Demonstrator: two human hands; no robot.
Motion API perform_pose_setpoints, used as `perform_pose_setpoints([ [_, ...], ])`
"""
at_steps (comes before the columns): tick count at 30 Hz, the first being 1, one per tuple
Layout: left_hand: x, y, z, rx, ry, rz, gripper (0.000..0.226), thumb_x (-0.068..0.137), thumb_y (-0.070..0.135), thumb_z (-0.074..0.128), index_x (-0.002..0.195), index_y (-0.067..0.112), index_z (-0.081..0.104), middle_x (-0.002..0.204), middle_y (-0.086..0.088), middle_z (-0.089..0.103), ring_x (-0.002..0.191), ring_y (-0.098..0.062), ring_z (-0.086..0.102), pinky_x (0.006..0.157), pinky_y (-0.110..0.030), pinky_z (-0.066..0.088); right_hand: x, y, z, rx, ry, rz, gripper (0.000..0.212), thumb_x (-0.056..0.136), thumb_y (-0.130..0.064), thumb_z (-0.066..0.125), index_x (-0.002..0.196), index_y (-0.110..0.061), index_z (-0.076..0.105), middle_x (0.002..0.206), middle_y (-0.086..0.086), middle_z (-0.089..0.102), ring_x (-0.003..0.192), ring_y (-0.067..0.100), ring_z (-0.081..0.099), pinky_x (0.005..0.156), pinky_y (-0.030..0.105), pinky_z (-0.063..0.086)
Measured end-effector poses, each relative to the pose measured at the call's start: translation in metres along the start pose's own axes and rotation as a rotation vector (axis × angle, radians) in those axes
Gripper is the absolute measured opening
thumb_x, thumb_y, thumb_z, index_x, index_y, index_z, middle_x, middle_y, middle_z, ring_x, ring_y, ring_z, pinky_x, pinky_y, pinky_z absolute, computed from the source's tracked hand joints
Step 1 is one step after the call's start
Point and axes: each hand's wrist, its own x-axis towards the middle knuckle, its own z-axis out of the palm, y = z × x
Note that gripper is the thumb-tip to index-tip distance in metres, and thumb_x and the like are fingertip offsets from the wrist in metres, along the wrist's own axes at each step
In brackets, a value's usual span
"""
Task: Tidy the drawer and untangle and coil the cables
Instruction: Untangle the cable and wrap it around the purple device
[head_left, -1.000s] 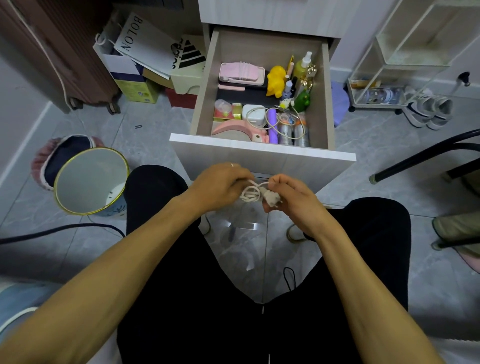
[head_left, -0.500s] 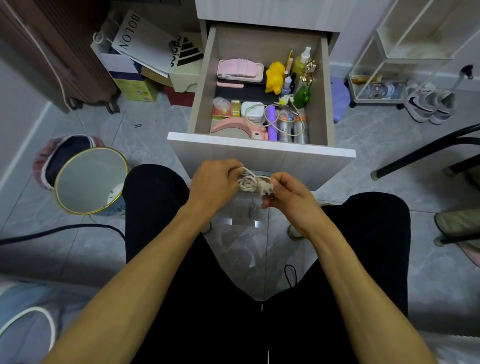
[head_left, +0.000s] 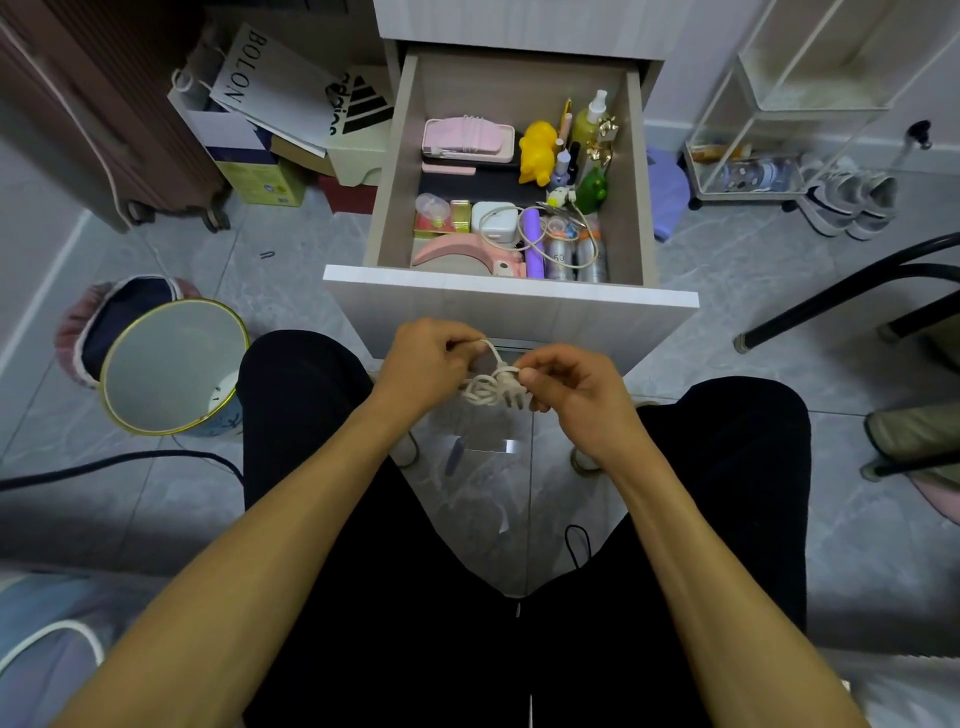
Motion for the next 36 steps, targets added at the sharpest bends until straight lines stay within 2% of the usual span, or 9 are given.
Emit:
perform_pose_setpoints([
  [6,-0.002,-0.004,0.006,0.104,-0.036,-0.080,0.015,0.092,0.013,0.064,0.093,0.012,0.078,0.082,-0.003,0.073,0.055,-0.003,0.054,0.068,-0.027,0.052,0.000,0.007,0.002,-0.172,0.049,-0.089,0.019,0.093,-0.007,0.061,0.089,-0.024,0.066,0.082,-0.003,0.067,0.071,0.008,0.060,0.068,0.023,0.053],
  [12,0.004,0.001,0.000,0.214,-0.076,-0.071,0.016,0.093,0.018,0.062,0.096,0.015,0.078,0.082,0.000,0.069,0.052,-0.001,0.047,0.068,-0.028,0.052,0.003,0.016,0.003,0.301,0.087,0.039,0.023,0.095,0.005,0.050,0.088,-0.012,0.062,0.080,0.000,0.065,0.074,0.013,0.059,0.068,0.024,0.050],
  [15,0.009,0.001,0.001,0.242,0.011,-0.098,0.016,0.093,0.020,0.061,0.091,0.017,0.078,0.081,-0.004,0.072,0.058,-0.017,0.059,0.072,-0.037,0.056,0.003,0.018,0.011,0.530,0.065,0.178,0.022,0.096,0.005,0.046,0.086,-0.010,0.059,0.074,-0.002,0.062,0.070,0.012,0.056,0.070,0.026,0.049],
  [19,0.006,0.001,0.000,0.216,0.049,-0.028,0.018,0.095,0.019,0.058,0.090,0.012,0.075,0.075,-0.005,0.070,0.059,-0.019,0.059,0.068,-0.037,0.054,0.005,0.019,0.009,0.459,0.008,0.265,0.022,0.099,0.001,0.043,0.085,-0.010,0.057,0.073,-0.001,0.061,0.071,0.013,0.056,0.072,0.027,0.052],
  [22,-0.001,0.011,-0.005,-0.014,-0.030,-0.037,0.016,0.096,0.018,0.058,0.088,0.009,0.069,0.071,-0.002,0.067,0.048,-0.010,0.056,0.056,-0.029,0.052,0.004,0.022,0.002,0.319,0.096,0.240,0.020,0.099,-0.003,0.045,0.085,-0.011,0.057,0.076,-0.001,0.062,0.073,0.011,0.059,0.073,0.026,0.053],
  [25,-0.008,0.020,-0.011,-0.251,-0.130,-0.146,0.018,0.097,0.021,0.059,0.087,0.008,0.068,0.073,-0.005,0.069,0.040,-0.017,0.051,0.041,-0.023,0.043,0.003,0.024,0.004,0.217,0.225,0.190,0.019,0.099,-0.006,0.049,0.084,-0.011,0.060,0.074,-0.004,0.067,0.071,0.008,0.063,0.076,0.026,0.056],
  [28,-0.012,0.024,-0.013,-0.368,-0.040,-0.243,0.023,0.096,0.018,0.059,0.082,0.003,0.068,0.066,-0.005,0.063,0.042,-0.017,0.052,0.040,-0.023,0.043,0.006,0.021,0.012,0.282,0.292,0.203,0.017,0.099,-0.009,0.051,0.088,-0.008,0.064,0.083,0.005,0.069,0.081,0.015,0.065,0.086,0.032,0.054],
  [31,-0.011,0.022,-0.012,-0.637,0.046,-0.477,0.024,0.096,0.017,0.059,0.075,0.006,0.067,0.059,-0.005,0.063,0.050,-0.018,0.056,0.047,-0.023,0.050,0.011,0.010,0.018,0.529,0.168,0.237,0.021,0.099,-0.004,0.047,0.084,-0.007,0.061,0.085,0.007,0.066,0.083,0.016,0.062,0.088,0.030,0.052],
  [36,-0.011,0.021,-0.007,-0.807,0.052,-0.686,0.023,0.095,0.017,0.060,0.075,0.007,0.067,0.057,-0.003,0.063,0.045,-0.011,0.051,0.049,-0.024,0.052,0.007,0.009,0.013,0.427,-0.055,0.295,0.024,0.101,-0.005,0.042,0.081,-0.007,0.055,0.086,0.006,0.062,0.087,0.018,0.059,0.088,0.032,0.055],
])
